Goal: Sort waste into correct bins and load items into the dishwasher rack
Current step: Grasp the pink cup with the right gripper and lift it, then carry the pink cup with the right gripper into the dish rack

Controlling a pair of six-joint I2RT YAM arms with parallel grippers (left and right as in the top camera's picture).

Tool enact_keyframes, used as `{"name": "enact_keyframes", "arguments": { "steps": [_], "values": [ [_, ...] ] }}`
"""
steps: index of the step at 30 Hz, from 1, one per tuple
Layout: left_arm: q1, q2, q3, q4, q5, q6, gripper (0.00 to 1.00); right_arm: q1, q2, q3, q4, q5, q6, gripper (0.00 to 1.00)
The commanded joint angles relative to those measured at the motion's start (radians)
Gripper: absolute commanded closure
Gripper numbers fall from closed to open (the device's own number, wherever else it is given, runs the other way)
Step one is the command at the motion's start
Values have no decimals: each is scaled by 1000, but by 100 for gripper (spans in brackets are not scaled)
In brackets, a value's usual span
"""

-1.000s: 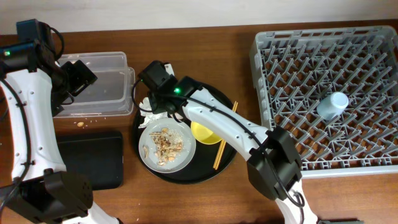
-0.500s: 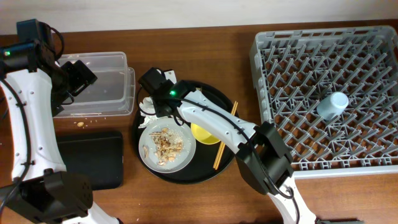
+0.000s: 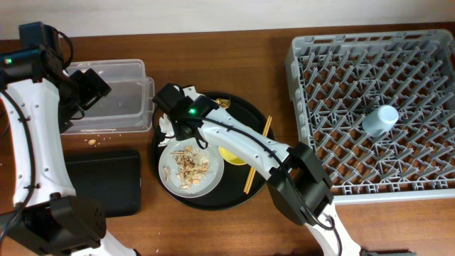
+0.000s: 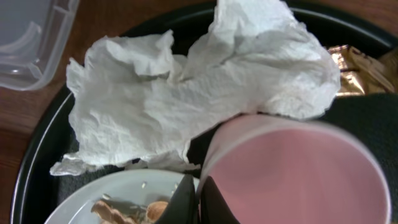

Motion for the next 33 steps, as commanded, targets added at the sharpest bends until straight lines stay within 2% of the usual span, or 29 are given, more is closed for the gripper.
{"name": "enact_keyframes", "arguments": {
  "steps": [1,7,12,15,18,23,25,28,33],
  "values": [
    [5,-29,18,-1,-7,-9,1,3,5,79,-51,14,9,96],
    [5,-29,18,-1,-7,-9,1,-24,4,336,-261,60,6,96],
    [5,-29,18,-1,-7,-9,1,-180,2,731,-581,48,-39,96],
    [5,-29,18,-1,-7,-9,1,-347,1,917,-711,-88,-132,96],
    [5,-29,18,-1,-7,-9,1,-571,1,1021,-809,-370,-238,96],
    [5,-29,18,-1,-7,-9,1,-907,2,953,-809,-947,-370,96],
    [5,-29,18,-1,-7,-9,1,-982,2,914,-809,-1068,-389,96],
    [5,-29,18,-1,-7,-9,1,-1051,-5,844,-809,-1147,-422,96],
    [5,-29,18,-1,-7,-9,1,-1112,-96,579,-809,-1148,-524,96]
  ]
}}
